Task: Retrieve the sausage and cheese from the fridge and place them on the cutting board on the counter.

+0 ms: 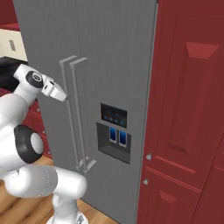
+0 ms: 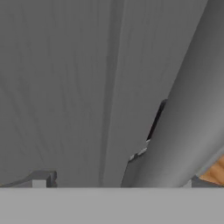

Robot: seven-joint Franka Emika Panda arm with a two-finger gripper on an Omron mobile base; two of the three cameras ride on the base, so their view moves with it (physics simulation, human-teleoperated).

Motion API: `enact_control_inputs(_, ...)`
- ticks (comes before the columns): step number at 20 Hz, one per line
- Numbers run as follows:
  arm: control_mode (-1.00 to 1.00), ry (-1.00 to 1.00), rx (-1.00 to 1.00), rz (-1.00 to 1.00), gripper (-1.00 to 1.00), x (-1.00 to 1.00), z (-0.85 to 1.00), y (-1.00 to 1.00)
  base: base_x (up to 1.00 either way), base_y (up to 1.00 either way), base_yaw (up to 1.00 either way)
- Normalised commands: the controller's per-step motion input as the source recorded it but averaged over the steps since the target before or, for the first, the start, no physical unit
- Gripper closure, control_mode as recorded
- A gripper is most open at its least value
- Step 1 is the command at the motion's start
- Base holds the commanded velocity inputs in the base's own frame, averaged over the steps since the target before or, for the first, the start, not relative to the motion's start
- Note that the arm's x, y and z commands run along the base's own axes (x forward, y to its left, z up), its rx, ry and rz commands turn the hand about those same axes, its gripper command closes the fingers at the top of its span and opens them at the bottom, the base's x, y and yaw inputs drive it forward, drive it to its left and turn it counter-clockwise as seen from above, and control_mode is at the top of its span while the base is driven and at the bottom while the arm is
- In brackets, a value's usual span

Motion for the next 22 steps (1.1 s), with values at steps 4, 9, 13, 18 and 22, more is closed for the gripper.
enact_control_inputs(4,-1.0,-0.02,-0.08,0.0,-1.0,-0.15,-0.07,-0.54,0.0,0.0,0.0)
enact_control_inputs(9,-1.0,-0.08,-0.08,0.0,1.0,-0.09,-0.02,-0.43,0.0,0.0,0.0)
enact_control_inputs(13,-1.0,-0.15,-0.01,0.01,1.0,-0.17,0.01,0.04,0.0,0.0,0.0)
enact_control_inputs(18,-1.0,-0.09,-0.05,0.0,1.0,-0.61,0.18,0.71,0.0,0.0,0.0)
enact_control_inputs(22,-1.0,0.0,-0.1,0.0,1.0,-0.69,0.18,1.0,0.0,0.0,0.0)
